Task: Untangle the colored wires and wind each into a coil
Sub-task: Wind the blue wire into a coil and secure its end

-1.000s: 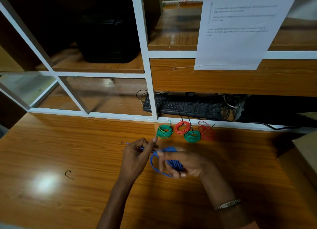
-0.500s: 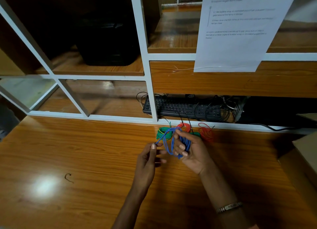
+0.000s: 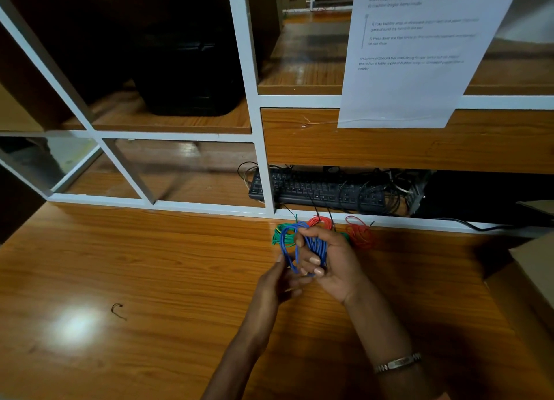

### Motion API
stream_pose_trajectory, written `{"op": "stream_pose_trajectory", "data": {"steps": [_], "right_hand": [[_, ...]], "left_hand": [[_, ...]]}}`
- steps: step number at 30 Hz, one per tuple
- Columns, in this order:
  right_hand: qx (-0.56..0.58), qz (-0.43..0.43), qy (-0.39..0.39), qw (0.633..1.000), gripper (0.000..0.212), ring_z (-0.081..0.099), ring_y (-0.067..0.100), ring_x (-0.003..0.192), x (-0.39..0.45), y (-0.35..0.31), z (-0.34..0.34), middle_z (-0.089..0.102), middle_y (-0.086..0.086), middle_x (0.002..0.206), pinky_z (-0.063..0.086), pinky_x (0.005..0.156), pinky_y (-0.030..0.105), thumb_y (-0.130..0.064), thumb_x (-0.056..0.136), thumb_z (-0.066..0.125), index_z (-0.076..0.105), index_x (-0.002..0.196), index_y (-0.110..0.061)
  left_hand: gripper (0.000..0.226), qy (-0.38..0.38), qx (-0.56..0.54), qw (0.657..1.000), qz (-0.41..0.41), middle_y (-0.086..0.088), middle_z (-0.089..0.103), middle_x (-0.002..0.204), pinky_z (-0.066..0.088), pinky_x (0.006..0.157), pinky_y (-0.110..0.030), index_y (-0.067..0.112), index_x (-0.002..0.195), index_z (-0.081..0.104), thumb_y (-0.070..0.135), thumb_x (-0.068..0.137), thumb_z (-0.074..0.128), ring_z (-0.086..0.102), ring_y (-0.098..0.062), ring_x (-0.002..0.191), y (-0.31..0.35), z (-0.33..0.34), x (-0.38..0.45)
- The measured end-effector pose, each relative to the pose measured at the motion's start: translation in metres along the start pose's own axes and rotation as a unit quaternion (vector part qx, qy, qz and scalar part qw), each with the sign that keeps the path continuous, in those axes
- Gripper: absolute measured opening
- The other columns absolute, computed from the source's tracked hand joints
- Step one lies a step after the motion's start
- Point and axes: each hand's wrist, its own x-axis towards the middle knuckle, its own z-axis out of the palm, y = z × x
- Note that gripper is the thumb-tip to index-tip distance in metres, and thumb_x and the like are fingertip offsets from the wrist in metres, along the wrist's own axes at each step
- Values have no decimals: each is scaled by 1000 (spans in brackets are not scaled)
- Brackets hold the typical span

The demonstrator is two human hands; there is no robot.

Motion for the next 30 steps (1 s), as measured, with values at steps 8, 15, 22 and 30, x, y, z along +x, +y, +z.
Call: {"op": "stream_pose_trajectory", "data": {"steps": [8, 15, 22, 30], "right_hand": [[-100, 69, -106, 987, 30, 25, 10, 30, -6, 7, 6, 29, -3, 38, 24, 43, 29, -30, 89, 58, 55, 68, -8], [-81, 49, -129, 987, 39, 28, 9, 26, -12, 8, 10, 27, -3, 34, 34, 42, 24, -31, 91, 67, 52, 62, -9], [-118, 43, -152, 980, 57, 34, 11, 26, -14, 13, 17, 27, 2, 35, 41, 47, 29, -47, 103, 55, 49, 65, -5], [-111, 91, -136, 980, 89, 43, 17, 25, -10, 11, 29, 33, 9, 32, 37, 39, 24, -74, 99, 38, 57, 51, -2]], "left_hand": [[30, -28, -37, 999, 3, -13, 76, 107, 54, 91, -40, 24, 93, 72, 43, 102, 51, 70, -27, 103, -3, -14, -2], [60, -64, -73, 990, 101, -21, 72, 122, 54, 100, -46, 6, 124, 69, 54, 103, 40, 67, -36, 116, 11, -21, -16], [79, -26, -8, 992, 120, -26, 72, 80, 58, 82, -50, 3, 82, 68, 62, 110, 23, 71, -44, 83, 14, -15, -13], [75, 71, 33, 977, 200, -26, 61, 82, 52, 74, -49, 1, 103, 62, 69, 104, 30, 64, -35, 77, 8, -1, -9]]}}
